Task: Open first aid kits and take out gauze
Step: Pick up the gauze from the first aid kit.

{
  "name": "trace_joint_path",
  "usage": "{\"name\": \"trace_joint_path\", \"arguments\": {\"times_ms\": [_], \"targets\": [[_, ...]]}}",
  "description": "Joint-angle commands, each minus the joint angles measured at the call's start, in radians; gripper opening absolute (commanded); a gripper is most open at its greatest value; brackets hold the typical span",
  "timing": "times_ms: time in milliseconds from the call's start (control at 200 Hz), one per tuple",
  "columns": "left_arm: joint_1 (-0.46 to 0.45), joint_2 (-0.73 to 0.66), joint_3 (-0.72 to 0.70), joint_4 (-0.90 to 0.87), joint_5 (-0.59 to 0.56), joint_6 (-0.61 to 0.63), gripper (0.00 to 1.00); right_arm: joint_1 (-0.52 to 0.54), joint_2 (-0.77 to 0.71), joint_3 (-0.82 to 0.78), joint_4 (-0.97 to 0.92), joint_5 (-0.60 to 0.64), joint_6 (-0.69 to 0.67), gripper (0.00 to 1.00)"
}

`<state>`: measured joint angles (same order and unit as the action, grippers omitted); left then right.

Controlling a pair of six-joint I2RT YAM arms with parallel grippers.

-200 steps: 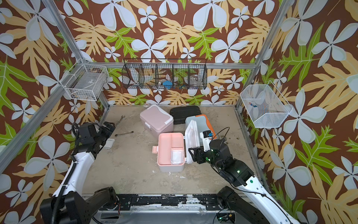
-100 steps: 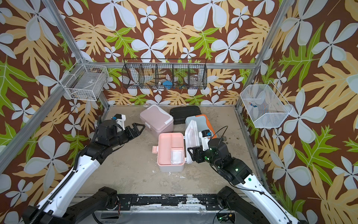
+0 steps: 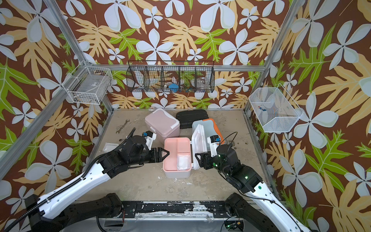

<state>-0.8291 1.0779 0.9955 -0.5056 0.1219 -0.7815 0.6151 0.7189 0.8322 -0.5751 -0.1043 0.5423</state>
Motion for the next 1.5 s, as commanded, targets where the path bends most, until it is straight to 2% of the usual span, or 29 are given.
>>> {"name": "trace_joint_path", "arguments": {"times_ms": [0,270,671,876,941,1106,1316,1496], "targets": [[-0.059,0.051,0.02,-0.027,-0.066,-0.014,0.71,0.001,-0.003,-0.002,0.016,0.009,0.007,0.7],[-0.141,0.202,0.066,-0.026,-0.109,-0.004,0.61,0.001,-0.005,-0.005,0.017,0.007,0.006,0.7],[-0.153,0.318,0.086,-0.018,-0.123,0.022,0.39,0.001,0.001,0.001,0.011,0.012,-0.004,0.7],[-0.154,0.345,0.078,-0.002,-0.115,0.024,0.18,0.001,-0.012,-0.001,0.004,0.016,-0.003,0.7],[-0.153,0.345,0.074,0.005,-0.11,0.021,0.15,0.001,-0.017,-0.002,0.002,0.016,-0.003,0.7],[-0.154,0.328,0.083,0.005,-0.106,0.017,0.0,0.001,-0.027,-0.004,-0.002,0.021,0.001,0.7],[-0.153,0.254,0.138,-0.033,-0.138,0.029,0.0,0.001,-0.03,-0.01,0.0,0.022,0.006,0.7],[-0.139,0.198,0.195,-0.095,-0.208,0.056,0.0,0.002,-0.028,-0.013,0.002,0.02,0.008,0.7]]}}
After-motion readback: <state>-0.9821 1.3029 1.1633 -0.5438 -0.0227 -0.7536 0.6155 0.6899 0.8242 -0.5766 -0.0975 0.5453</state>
